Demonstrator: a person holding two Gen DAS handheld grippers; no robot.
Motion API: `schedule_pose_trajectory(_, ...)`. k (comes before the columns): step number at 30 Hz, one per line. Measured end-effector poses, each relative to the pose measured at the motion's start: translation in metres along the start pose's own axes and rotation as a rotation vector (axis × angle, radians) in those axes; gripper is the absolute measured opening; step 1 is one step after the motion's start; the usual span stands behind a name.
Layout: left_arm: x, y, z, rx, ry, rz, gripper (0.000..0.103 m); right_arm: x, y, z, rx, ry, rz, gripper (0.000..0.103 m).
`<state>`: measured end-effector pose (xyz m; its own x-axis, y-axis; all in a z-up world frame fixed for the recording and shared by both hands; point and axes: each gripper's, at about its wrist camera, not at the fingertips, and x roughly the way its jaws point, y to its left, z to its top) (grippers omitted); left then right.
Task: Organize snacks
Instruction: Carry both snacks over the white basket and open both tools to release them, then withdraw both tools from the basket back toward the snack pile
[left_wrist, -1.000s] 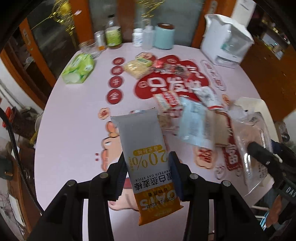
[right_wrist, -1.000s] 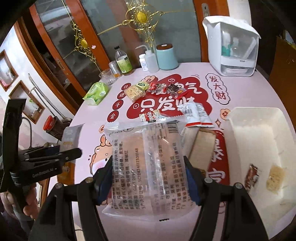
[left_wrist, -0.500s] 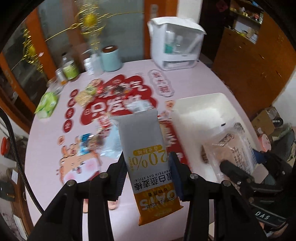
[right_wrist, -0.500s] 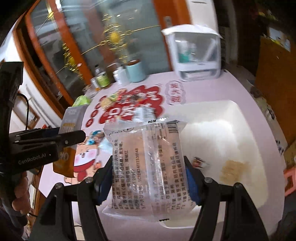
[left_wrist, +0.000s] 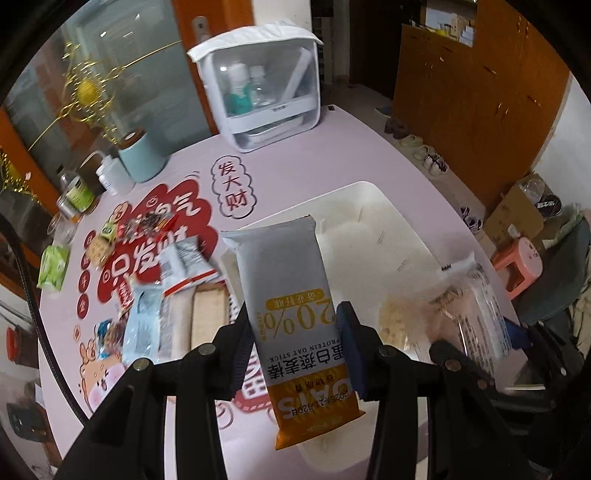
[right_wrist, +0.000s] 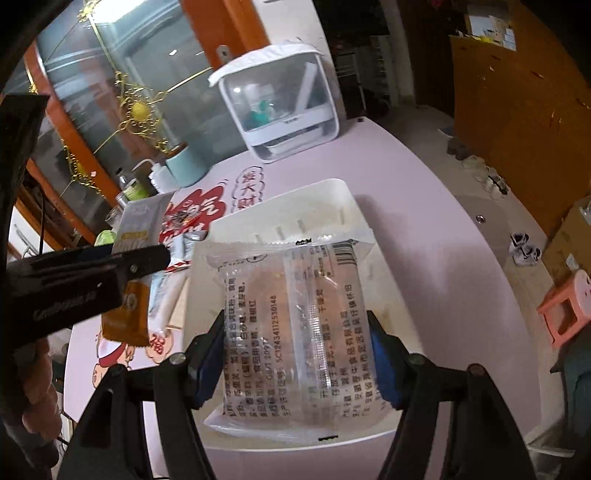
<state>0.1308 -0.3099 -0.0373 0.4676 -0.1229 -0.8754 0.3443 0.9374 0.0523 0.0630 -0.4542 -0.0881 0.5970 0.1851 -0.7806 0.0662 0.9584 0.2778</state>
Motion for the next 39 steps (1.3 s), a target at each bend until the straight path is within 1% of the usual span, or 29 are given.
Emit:
schedule_pose_trajectory(4,0.026,-0.015,0.016,0.015,0.016,0.032,0.043,0.014,-0.011,0.002,0.01,0.014,-0.003,0.069)
schedule_pose_trajectory(7,0.05,-0.019,0.024,0.022,0.047,0.057,0.043,0.027,-0.012,0.003,-0.006,0.027,-0.015,0.069)
schedule_pose_trajectory(10,0.075,-0.02,0.028,0.022,0.088,0.061,0.043,0.044,-0.013,0.005,-0.016,0.054,-0.026,0.069)
schedule_pose_trajectory(14,0.09,-0.019,0.026,0.009,0.106,0.05,0.046,0.059,-0.013,0.005,-0.025,0.082,-0.021,0.07)
schedule_pose_trajectory(15,0.092,-0.019,0.026,0.01,0.108,0.054,0.054,0.062,-0.012,0.004,-0.034,0.085,-0.028,0.07)
schedule_pose_trajectory(16,0.093,-0.019,0.026,0.01,0.108,0.061,0.069,0.066,-0.01,0.004,-0.043,0.09,-0.034,0.07)
schedule_pose_trajectory(18,0.093,-0.019,0.026,0.012,0.093,0.07,0.082,0.071,-0.009,0.007,-0.043,0.098,-0.03,0.071)
schedule_pose_trajectory(20,0.092,-0.019,0.025,0.023,0.086,0.043,0.082,0.078,-0.009,0.007,-0.034,0.113,-0.019,0.074)
schedule_pose_trajectory(22,0.092,-0.019,0.025,0.027,0.095,0.021,0.082,0.084,-0.009,0.007,-0.026,0.137,-0.008,0.075)
schedule_pose_trajectory(24,0.091,-0.017,0.023,0.021,0.099,0.036,0.082,0.09,-0.008,0.006,-0.025,0.152,-0.006,0.075)
schedule_pose_trajectory(26,0.089,-0.015,0.022,0.015,0.095,0.046,0.082,0.089,-0.003,0.004,-0.056,0.133,-0.025,0.075)
schedule_pose_trajectory(27,0.088,-0.013,0.02,0.012,0.095,0.05,0.082,0.087,0.0,0.004,-0.072,0.113,-0.031,0.078)
schedule_pose_trajectory(28,0.087,-0.011,0.019,0.01,0.095,0.051,0.082,0.083,0.003,0.004,-0.091,0.085,-0.032,0.088)
schedule_pose_trajectory(30,0.084,-0.008,0.016,0.005,0.095,0.046,0.082,0.077,0.008,0.007,-0.111,0.052,-0.034,0.1)
schedule_pose_trajectory(33,0.08,-0.005,0.013,-0.008,0.095,0.043,0.082,0.071,0.012,0.012,-0.123,0.029,-0.034,0.101)
schedule_pose_trajectory(36,0.072,-0.003,0.01,-0.017,0.081,0.037,0.082,0.07,0.012,0.012,-0.122,0.043,-0.03,0.101)
schedule_pose_trajectory(39,0.062,-0.001,0.005,-0.014,0.064,0.047,0.082,0.072,0.013,0.008,-0.121,0.073,-0.023,0.101)
